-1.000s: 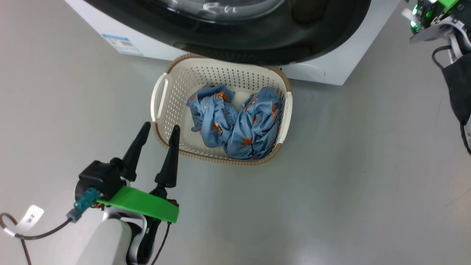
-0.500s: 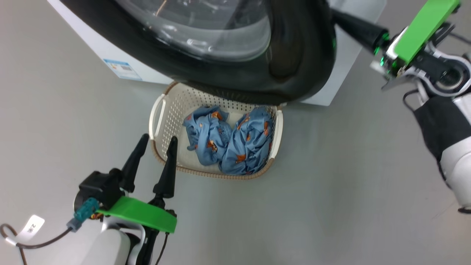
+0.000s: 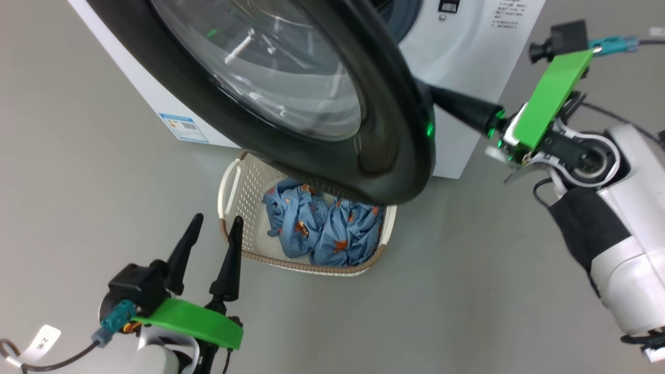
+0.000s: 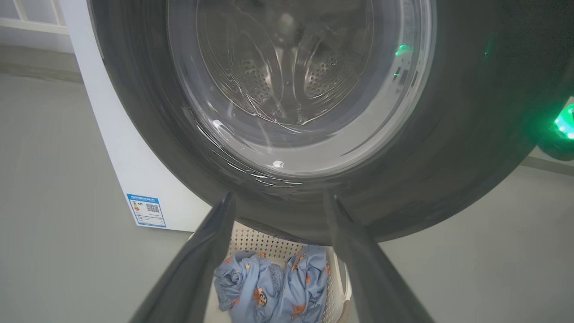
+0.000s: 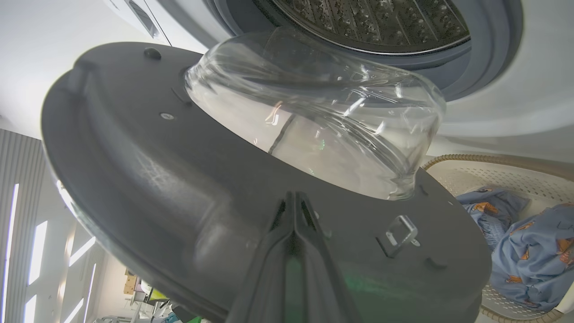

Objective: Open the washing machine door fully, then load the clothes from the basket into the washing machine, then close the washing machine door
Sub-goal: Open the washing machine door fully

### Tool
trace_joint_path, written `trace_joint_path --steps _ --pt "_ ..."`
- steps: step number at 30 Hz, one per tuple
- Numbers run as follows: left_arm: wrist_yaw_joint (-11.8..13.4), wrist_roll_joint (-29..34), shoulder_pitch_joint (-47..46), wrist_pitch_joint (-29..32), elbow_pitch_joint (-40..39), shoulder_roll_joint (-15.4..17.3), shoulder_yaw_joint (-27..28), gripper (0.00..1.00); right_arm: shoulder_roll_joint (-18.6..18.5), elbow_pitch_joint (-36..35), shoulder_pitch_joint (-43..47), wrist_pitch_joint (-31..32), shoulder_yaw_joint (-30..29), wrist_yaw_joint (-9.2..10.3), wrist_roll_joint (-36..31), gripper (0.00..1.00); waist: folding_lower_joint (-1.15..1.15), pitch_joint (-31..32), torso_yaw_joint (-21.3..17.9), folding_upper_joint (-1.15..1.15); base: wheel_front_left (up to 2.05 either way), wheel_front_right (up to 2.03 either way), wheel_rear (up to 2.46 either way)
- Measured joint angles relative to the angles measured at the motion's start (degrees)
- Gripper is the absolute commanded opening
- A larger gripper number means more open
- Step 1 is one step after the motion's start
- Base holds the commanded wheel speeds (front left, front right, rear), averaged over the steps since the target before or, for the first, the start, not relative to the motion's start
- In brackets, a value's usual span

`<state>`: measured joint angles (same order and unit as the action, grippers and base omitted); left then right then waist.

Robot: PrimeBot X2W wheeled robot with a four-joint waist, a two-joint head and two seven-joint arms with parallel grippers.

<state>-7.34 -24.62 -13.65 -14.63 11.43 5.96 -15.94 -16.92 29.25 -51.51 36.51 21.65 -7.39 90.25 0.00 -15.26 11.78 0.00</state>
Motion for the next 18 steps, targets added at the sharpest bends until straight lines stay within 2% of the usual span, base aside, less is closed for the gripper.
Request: trace_joint_path --steps 18 --pt "0.00 0.40 3.48 0.00 0.11 0.02 0.94 1.00 3.11 -5.11 7.47 2.97 2.27 0.00 0.18 0.00 0.00 4.36 1.60 0.00 0.00 0.00 0.00"
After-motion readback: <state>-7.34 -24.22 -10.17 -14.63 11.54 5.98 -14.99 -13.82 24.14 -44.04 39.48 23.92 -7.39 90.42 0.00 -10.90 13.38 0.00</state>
